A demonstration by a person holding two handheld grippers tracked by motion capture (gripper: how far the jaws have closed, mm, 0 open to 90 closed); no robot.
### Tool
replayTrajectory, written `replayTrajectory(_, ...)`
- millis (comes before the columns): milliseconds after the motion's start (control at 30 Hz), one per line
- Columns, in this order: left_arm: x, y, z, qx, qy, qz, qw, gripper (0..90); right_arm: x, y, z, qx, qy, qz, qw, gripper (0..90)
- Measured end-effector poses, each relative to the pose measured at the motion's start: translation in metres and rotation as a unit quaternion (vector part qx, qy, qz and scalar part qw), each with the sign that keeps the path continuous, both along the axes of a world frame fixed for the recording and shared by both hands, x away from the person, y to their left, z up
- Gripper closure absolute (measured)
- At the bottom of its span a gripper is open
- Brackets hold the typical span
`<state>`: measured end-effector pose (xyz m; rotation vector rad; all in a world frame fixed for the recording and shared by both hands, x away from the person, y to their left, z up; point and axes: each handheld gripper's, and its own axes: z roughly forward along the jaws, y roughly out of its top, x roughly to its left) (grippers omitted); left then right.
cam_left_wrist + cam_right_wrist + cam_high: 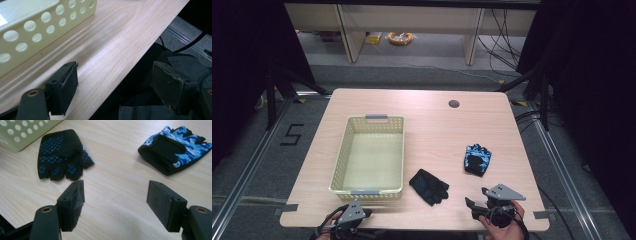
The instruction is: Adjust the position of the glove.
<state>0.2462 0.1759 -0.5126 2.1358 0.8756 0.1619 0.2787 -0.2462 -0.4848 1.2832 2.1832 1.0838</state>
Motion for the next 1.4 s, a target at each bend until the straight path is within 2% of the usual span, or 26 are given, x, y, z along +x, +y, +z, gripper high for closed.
replayTrajectory(67,0.001,0.001,0.001,0.007,-0.003,-0.003,1.0000,21.0,-0.002,0.002,0.000,0.004,0.009,-0.002,1.0000,32.2)
replayTrajectory(133,0.001,0.001,0.001,0.006,-0.005,-0.002,1.0000,21.0,0.000,0.002,0.000,-0.001,0.001,0.006,1.0000,33.6)
replayTrajectory(233,0.000,-0.001,0.000,-0.006,0.004,0.009,0.9999,21.1,0.000,0.004,0.000,0.005,0.000,0.010,0.9999,35.7)
replayTrajectory(267,0.001,0.001,0.000,0.004,-0.004,-0.003,1.0000,21.1,0.001,0.003,0.000,0.001,-0.006,0.018,0.9998,36.5)
replayTrajectory(300,0.001,0.000,0.000,0.004,-0.004,0.003,1.0000,21.0,0.000,0.004,0.001,0.005,-0.003,0.014,0.9999,36.9)
replayTrajectory(367,0.000,0.000,0.000,0.002,-0.003,0.000,1.0000,21.0,0.001,0.003,0.001,0.005,-0.006,0.017,0.9998,38.6)
replayTrajectory(400,0.001,0.001,0.001,0.009,-0.005,-0.004,0.9999,21.0,0.001,0.003,0.002,0.004,-0.007,0.017,0.9998,39.0)
replayTrajectory(433,0.001,0.001,0.001,0.008,-0.005,-0.004,0.9999,21.0,0.000,0.006,0.002,0.015,0.000,0.007,0.9999,39.1)
replayTrajectory(467,0.001,0.001,0.001,0.009,-0.005,-0.004,0.9999,21.0,0.003,0.005,0.002,0.011,-0.011,0.017,0.9997,39.3)
replayTrajectory(533,0.000,0.000,0.000,0.000,-0.005,0.000,1.0000,21.0,0.003,0.005,0.002,0.014,-0.006,0.017,0.9997,39.3)
replayTrajectory(567,0.000,0.000,0.000,0.003,-0.003,0.000,1.0000,21.0,0.005,0.006,0.002,0.015,-0.013,0.019,0.9996,39.3)
replayTrajectory(600,0.001,0.001,0.001,0.010,-0.005,-0.005,0.9999,21.0,0.006,0.007,0.002,0.024,-0.008,0.020,0.9995,39.8)
replayTrajectory(700,0.001,0.001,0.001,0.009,-0.006,-0.004,0.9999,21.0,0.009,0.010,0.003,0.031,-0.008,0.016,0.9993,40.0)
replayTrajectory(733,0.000,0.000,0.000,-0.002,0.001,0.004,1.0000,21.0,0.007,0.011,0.005,0.049,0.007,0.016,0.9986,40.3)
replayTrajectory(767,0.000,-0.002,-0.001,-0.006,0.003,0.011,0.9999,21.0,0.011,0.011,0.005,0.076,0.005,0.029,0.9967,42.6)
replayTrajectory(800,0.000,-0.001,-0.001,-0.003,0.004,0.008,1.0000,21.0,0.011,0.013,0.008,0.087,0.018,0.021,0.9958,44.8)
replayTrajectory(833,0.000,-0.001,0.000,-0.003,0.003,0.008,1.0000,21.0,0.017,0.014,0.009,0.079,0.004,0.037,0.9962,46.7)
replayTrajectory(900,0.001,0.000,0.001,0.006,-0.002,0.004,1.0000,21.0,0.021,0.019,0.011,0.079,0.014,0.041,0.9960,50.5)
replayTrajectory(967,0.001,0.000,0.001,0.006,-0.001,0.004,1.0000,21.0,0.028,0.028,0.014,0.078,0.007,0.047,0.9958,53.1)
replayTrajectory(1000,0.001,0.001,0.001,0.010,-0.007,-0.004,0.9999,21.0,0.033,0.029,0.015,0.064,-0.005,0.066,0.9958,54.2)
replayTrajectory(1100,0.001,0.001,0.001,0.010,-0.006,-0.004,0.9999,21.0,0.045,0.047,0.019,0.047,0.011,0.081,0.9956,56.7)
replayTrajectory(1133,0.000,0.001,0.001,0.006,-0.002,0.004,1.0000,21.0,0.057,0.055,0.017,0.029,0.009,0.097,0.9948,58.0)
replayTrajectory(1167,0.000,0.001,0.001,0.006,-0.002,0.004,1.0000,21.0,0.057,0.055,0.017,0.029,0.009,0.097,0.9948,58.0)
replayTrajectory(1233,0.000,0.001,0.001,0.004,0.000,0.005,1.0000,21.0,0.068,0.062,0.013,0.019,0.016,0.101,0.9946,60.1)
replayTrajectory(1333,0.000,0.000,0.000,-0.010,-0.004,0.007,0.9999,21.0,0.082,0.071,0.008,0.008,0.040,0.111,0.9929,61.5)
replayTrajectory(1400,0.001,0.000,0.000,-0.006,-0.002,0.005,1.0000,21.0,0.089,0.076,0.005,0.003,0.047,0.118,0.9919,62.7)
